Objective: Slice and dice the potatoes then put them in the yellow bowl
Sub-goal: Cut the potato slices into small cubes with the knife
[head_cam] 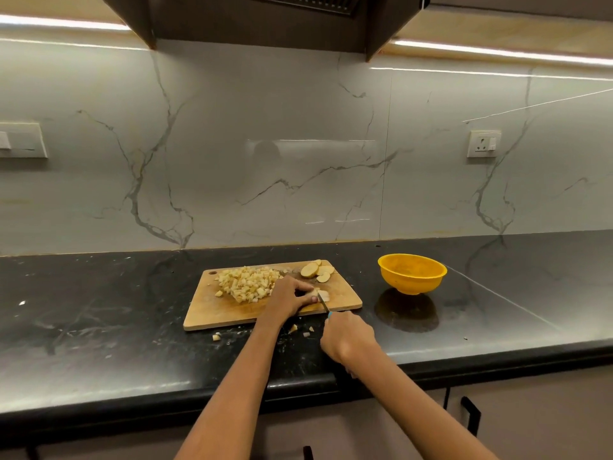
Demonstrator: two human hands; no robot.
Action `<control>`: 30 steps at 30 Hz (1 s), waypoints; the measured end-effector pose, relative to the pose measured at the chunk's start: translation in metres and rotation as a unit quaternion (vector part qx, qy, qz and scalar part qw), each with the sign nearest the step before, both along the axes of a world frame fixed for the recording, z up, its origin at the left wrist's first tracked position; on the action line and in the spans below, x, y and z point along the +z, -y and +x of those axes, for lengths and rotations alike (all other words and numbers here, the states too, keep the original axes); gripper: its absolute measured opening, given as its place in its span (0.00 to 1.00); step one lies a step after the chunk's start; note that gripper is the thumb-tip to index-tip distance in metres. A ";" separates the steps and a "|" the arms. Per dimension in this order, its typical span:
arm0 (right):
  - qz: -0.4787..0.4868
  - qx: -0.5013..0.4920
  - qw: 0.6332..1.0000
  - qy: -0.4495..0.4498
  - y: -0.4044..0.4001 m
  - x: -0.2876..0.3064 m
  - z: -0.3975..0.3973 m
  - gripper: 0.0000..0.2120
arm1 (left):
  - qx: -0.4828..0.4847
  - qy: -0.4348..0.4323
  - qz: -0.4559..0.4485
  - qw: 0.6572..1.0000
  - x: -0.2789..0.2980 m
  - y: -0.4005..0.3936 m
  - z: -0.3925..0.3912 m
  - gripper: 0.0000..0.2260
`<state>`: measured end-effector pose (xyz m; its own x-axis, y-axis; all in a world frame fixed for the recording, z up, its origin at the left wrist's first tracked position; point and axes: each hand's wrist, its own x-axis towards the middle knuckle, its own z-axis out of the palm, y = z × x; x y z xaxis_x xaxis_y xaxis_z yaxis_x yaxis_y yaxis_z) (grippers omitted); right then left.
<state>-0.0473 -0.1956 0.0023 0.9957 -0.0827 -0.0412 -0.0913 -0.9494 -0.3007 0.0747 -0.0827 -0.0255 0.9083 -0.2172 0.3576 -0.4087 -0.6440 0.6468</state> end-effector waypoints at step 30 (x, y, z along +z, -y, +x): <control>0.071 -0.003 0.997 -0.031 -0.016 0.013 0.030 0.14 | 0.010 0.022 0.030 0.999 0.004 -0.006 -0.009 0.12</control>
<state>-0.0171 -0.1799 0.0148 0.9903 -0.0778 -0.1147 -0.1198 -0.8973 -0.4249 0.0655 -0.0764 -0.0212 0.8966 -0.2215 0.3836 -0.4223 -0.6887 0.5894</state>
